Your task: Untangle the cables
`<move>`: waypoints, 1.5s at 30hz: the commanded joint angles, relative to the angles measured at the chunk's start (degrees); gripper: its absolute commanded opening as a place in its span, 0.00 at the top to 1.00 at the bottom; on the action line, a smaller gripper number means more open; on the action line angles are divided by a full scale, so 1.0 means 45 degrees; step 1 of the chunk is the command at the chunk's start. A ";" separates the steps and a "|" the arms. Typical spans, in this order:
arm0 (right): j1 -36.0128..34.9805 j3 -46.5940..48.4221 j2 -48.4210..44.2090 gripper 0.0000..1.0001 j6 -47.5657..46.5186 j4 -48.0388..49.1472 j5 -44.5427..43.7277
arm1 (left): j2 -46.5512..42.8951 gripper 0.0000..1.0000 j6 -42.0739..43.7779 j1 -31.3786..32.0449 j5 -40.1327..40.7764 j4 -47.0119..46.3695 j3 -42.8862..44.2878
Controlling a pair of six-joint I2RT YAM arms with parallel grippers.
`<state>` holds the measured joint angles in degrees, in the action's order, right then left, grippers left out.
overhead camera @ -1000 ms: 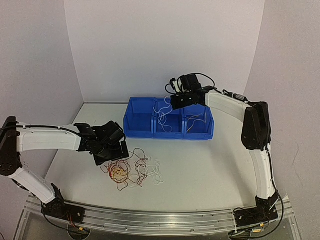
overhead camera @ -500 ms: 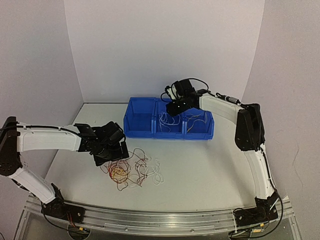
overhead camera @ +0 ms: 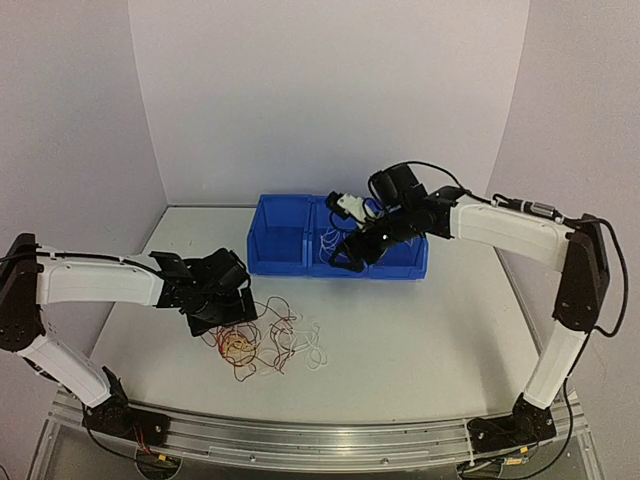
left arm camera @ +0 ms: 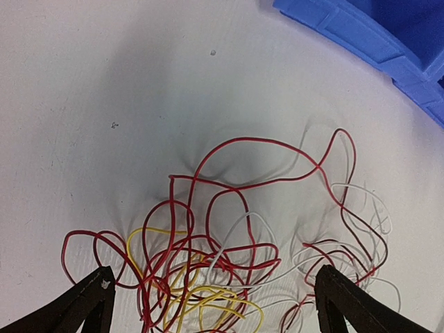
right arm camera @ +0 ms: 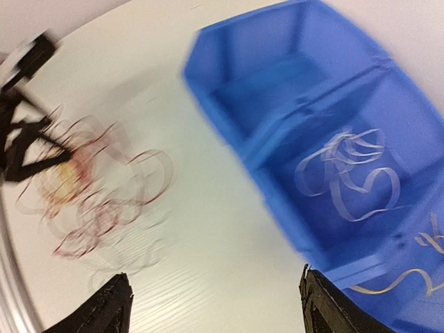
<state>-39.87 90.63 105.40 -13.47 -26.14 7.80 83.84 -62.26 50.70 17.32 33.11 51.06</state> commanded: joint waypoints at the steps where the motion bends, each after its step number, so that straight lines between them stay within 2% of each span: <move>1: -0.1822 -0.2497 -0.1000 0.20 -0.2271 -0.0257 0.3706 | 0.0422 0.00 -0.0150 0.0023 -0.0105 -0.0490 -0.0250; 6: -0.2186 -0.2850 -0.0136 0.23 -0.3908 -0.0249 0.4490 | 0.1173 0.01 -0.0104 0.0023 -0.0429 -0.0703 -0.0149; 15: -0.2248 -0.1464 0.2166 0.38 -0.5736 -0.0160 0.3571 | 0.2044 0.07 -0.0286 0.0023 -0.0535 -0.0970 -0.0190; 22: -0.2245 -0.1578 0.2684 0.40 -0.5868 0.1122 0.3181 | 0.2396 0.12 -0.0344 0.0024 -0.0685 -0.1146 -0.0236; 26: -0.2251 -0.1450 0.2952 0.46 -0.5913 0.1198 0.3190 | 0.2534 0.13 -0.0311 0.0023 -0.0724 -0.1164 -0.0183; 36: -0.2260 -0.1324 0.3330 0.68 -0.5968 0.1449 0.3074 | 0.2938 0.16 -0.0317 0.0023 -0.0852 -0.1274 -0.0097; 42: -0.2266 -0.1629 0.3073 0.89 -0.5182 0.1976 0.4207 | 0.3246 0.20 -0.0370 0.0023 -0.0900 -0.1511 0.0020; 44: -0.2276 -0.2042 0.2785 0.99 -0.4640 0.2495 0.4652 | 0.3352 0.23 -0.0402 0.0031 -0.0904 -0.1562 0.0080; 45: -0.2290 -0.2297 0.2608 1.00 -0.4327 0.2846 0.4856 | 0.3412 0.23 -0.0423 0.0024 -0.0901 -0.1605 0.0108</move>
<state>-49.91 82.62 119.86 -38.01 -18.56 23.65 96.60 -63.09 50.70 15.09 27.89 50.64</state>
